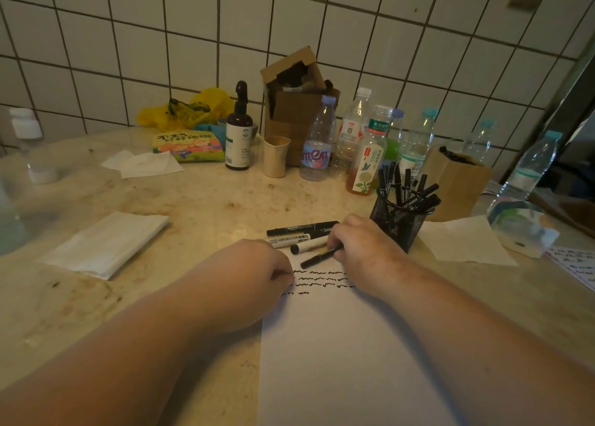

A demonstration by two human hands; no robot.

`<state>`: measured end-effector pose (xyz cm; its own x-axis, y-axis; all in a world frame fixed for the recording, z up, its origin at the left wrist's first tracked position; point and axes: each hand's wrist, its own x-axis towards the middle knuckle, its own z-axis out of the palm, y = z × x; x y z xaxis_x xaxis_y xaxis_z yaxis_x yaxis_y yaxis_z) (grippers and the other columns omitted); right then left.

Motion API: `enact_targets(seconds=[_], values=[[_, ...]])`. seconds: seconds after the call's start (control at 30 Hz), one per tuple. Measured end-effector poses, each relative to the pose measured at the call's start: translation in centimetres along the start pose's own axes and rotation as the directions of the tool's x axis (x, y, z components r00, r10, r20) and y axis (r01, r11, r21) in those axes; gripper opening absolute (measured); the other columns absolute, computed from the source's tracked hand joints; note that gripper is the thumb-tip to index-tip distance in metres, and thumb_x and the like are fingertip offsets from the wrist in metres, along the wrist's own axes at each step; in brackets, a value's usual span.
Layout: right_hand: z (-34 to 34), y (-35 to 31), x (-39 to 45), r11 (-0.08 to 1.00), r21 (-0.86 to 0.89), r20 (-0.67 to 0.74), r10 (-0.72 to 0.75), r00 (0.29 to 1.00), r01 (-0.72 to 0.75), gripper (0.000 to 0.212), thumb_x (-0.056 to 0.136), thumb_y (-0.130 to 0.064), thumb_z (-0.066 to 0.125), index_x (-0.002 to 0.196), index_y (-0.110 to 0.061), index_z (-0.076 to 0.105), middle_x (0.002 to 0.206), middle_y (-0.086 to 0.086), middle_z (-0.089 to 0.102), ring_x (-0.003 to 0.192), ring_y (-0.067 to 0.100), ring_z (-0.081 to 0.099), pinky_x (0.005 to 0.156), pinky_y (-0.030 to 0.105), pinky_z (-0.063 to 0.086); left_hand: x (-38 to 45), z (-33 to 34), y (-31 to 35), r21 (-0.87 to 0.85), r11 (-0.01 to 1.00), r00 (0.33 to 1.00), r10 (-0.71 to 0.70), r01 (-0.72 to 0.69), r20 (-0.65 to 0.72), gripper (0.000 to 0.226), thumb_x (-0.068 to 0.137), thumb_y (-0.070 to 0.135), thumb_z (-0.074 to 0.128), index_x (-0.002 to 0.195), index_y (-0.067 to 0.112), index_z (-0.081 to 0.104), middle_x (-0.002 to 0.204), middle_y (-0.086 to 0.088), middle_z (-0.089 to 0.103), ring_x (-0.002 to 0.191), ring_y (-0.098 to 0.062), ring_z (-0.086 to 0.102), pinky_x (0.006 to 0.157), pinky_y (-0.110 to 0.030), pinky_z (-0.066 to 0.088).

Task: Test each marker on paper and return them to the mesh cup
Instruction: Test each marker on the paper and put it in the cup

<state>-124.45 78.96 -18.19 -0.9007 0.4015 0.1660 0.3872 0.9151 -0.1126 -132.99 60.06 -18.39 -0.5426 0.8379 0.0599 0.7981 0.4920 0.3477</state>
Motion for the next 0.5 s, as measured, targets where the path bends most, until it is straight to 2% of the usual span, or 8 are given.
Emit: enact_targets(seconds=[0.17, 0.23, 0.27, 0.33, 0.37, 0.43, 0.5], values=[[-0.9, -0.4, -0.3, 0.999, -0.021, 0.018, -0.048, 0.999, 0.048, 0.009, 0.096, -0.023, 0.060, 0.101, -0.031, 0.060, 0.111, -0.008, 0.045, 0.109, 0.016, 0.041, 0.093, 0.032, 0.042, -0.1, 0.0, 0.0, -0.022, 1.000, 1.000, -0.013, 0.013, -0.004, 0.026, 0.095, 0.037, 0.046, 0.101, 0.037, 0.071, 0.101, 0.014, 0.062, 0.090, -0.008, 0.059, 0.085, -0.033, 0.053], [-1.7, -0.8, -1.3, 0.997, -0.031, -0.009, -0.074, 0.997, 0.074, 0.008, 0.099, -0.024, 0.056, 0.104, -0.030, 0.057, 0.109, -0.009, 0.048, 0.107, 0.014, 0.044, 0.090, 0.029, 0.041, -0.2, 0.0, -0.1, -0.033, 0.999, 1.000, -0.019, 0.019, -0.011, 0.026, 0.094, 0.036, 0.046, 0.100, 0.036, 0.072, 0.101, 0.014, 0.063, 0.089, -0.008, 0.060, 0.083, -0.032, 0.054], [-2.2, -1.0, -2.0, 0.998, 0.004, -0.033, -0.069, 0.997, 0.069, 0.008, 0.100, -0.025, 0.055, 0.106, -0.030, 0.056, 0.107, -0.010, 0.050, 0.103, 0.011, 0.046, 0.084, 0.026, 0.041, -0.2, 0.0, -0.1, -0.043, 0.999, 1.000, -0.024, 0.024, -0.012, 0.026, 0.094, 0.035, 0.047, 0.099, 0.036, 0.072, 0.100, 0.014, 0.064, 0.087, -0.007, 0.060, 0.082, -0.032, 0.054], [-3.2, -1.4, -3.9, 0.977, 0.213, -0.071, 0.009, 0.997, 0.007, 0.008, 0.100, -0.030, 0.054, 0.106, -0.035, 0.056, 0.102, -0.015, 0.054, 0.091, 0.005, 0.052, 0.072, 0.021, 0.041, -0.2, 0.0, -0.2, -0.060, 0.998, 0.999, -0.035, 0.033, -0.023, 0.024, 0.092, 0.035, 0.048, 0.095, 0.036, 0.072, 0.096, 0.015, 0.065, 0.084, -0.006, 0.061, 0.080, -0.032, 0.055], [-3.7, -1.5, -4.8, 0.930, 0.366, -0.080, 0.060, 0.995, -0.027, 0.008, 0.099, -0.031, 0.056, 0.104, -0.037, 0.056, 0.098, -0.016, 0.058, 0.088, 0.004, 0.056, 0.071, 0.020, 0.044, -0.2, 0.1, -0.2, -0.065, 0.997, 0.999, -0.040, 0.038, -0.034, 0.023, 0.091, 0.036, 0.049, 0.093, 0.037, 0.072, 0.094, 0.015, 0.065, 0.083, -0.006, 0.061, 0.079, -0.032, 0.055], [-3.8, -1.3, -5.9, 0.757, 0.650, -0.072, 0.154, 0.985, -0.071, 0.010, 0.095, -0.030, 0.063, 0.100, -0.038, 0.060, 0.089, -0.013, 0.065, 0.082, 0.003, 0.064, 0.069, 0.019, 0.051, -0.1, 0.2, -0.1, -0.078, 0.996, 0.997, -0.049, 0.045, -0.053, 0.021, 0.090, 0.037, 0.050, 0.090, 0.037, 0.071, 0.091, 0.015, 0.066, 0.080, -0.005, 0.062, 0.076, -0.033, 0.056], [-3.1, -0.9, -6.3, 0.562, 0.821, -0.044, 0.238, 0.970, -0.100, 0.003, 0.090, -0.029, 0.069, 0.093, -0.030, 0.070, 0.077, -0.007, 0.070, 0.070, 0.006, 0.067, 0.064, 0.020, 0.055, -0.1, 0.3, -0.1, -0.084, 0.995, 0.997, -0.054, 0.049, -0.060, 0.019, 0.090, 0.037, 0.052, 0.089, 0.036, 0.071, 0.090, 0.016, 0.066, 0.078, -0.005, 0.061, 0.075, -0.031, 0.056]])
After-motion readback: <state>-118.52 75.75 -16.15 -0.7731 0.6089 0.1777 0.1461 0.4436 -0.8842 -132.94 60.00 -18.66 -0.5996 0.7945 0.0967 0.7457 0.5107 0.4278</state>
